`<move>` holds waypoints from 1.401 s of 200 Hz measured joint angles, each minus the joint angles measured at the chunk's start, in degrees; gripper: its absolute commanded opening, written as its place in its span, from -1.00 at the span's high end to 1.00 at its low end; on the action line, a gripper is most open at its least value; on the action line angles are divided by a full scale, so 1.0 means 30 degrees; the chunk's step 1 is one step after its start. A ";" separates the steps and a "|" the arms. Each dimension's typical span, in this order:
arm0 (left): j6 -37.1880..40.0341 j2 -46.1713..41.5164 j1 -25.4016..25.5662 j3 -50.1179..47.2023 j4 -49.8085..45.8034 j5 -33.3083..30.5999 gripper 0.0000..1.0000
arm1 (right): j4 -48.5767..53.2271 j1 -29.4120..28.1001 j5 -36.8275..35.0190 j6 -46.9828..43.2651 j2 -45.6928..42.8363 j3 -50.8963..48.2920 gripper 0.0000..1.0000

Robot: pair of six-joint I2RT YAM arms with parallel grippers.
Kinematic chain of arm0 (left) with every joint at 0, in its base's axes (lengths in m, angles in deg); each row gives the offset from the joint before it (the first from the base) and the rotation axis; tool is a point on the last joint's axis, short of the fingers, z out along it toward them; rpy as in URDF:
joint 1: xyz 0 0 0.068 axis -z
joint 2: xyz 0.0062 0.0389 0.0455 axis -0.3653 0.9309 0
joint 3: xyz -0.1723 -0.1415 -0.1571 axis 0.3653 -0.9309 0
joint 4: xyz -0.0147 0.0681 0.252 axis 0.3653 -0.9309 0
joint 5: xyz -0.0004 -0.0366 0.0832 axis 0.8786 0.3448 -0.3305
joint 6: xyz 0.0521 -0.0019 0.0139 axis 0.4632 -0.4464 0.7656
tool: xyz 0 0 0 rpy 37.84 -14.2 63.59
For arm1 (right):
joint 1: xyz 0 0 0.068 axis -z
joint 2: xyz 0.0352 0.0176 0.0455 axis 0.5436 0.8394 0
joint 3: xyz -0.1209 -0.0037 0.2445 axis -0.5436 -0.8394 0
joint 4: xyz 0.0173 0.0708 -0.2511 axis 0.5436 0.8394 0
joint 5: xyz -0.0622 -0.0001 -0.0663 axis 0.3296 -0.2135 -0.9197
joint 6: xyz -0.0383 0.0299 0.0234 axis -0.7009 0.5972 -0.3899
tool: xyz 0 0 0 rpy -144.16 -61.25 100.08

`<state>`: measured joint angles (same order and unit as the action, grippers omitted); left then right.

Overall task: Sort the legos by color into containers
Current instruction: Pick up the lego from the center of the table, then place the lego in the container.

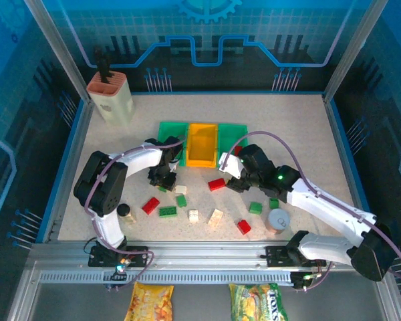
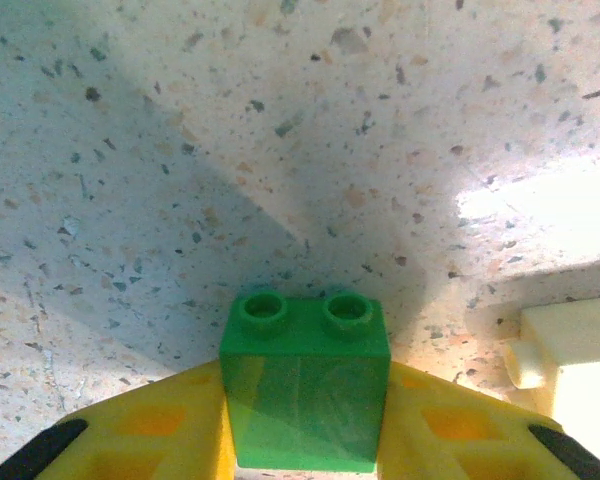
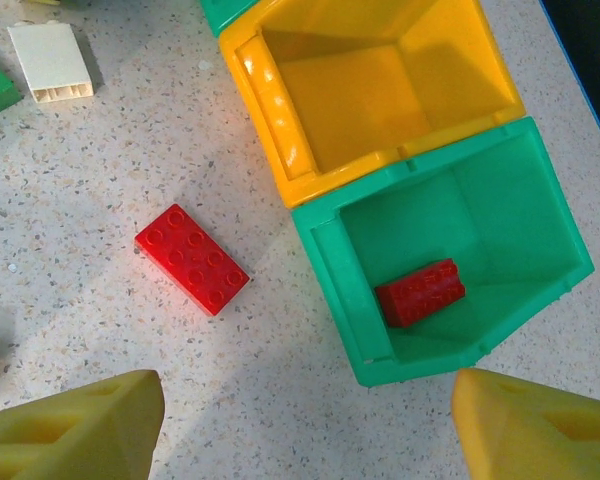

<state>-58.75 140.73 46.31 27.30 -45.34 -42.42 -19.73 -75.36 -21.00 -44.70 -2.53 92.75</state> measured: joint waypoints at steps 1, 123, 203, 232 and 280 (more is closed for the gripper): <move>0.0000 0.0000 0.0000 0.0000 0.0000 0.0000 0.29 | 0.0007 0.0000 -0.0015 0.0000 -0.0007 0.0000 -0.53; -0.0525 -0.0576 0.0095 0.4124 -0.0918 0.0962 0.29 | 0.1545 -0.0503 -0.0306 0.0648 -0.1712 -0.0015 -0.53; -0.1443 0.0947 0.0692 0.9027 -0.1304 0.1523 0.26 | 0.2076 -0.0838 -0.0379 0.1348 -0.3723 -0.0736 -0.53; -0.1778 0.2120 0.0816 1.0542 -0.1297 0.1676 0.26 | 0.1945 -0.0889 -0.0656 0.1647 -0.4852 -0.1035 -0.53; -0.2251 0.4248 0.1209 1.2961 -0.1377 0.1676 0.25 | 0.0882 -0.0889 -0.0823 0.1996 -0.6994 -0.1268 -0.53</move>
<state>-65.50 153.47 49.94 66.18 -49.47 -37.39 -17.09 -78.03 -23.47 -38.71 -23.51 88.95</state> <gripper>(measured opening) 0.378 0.765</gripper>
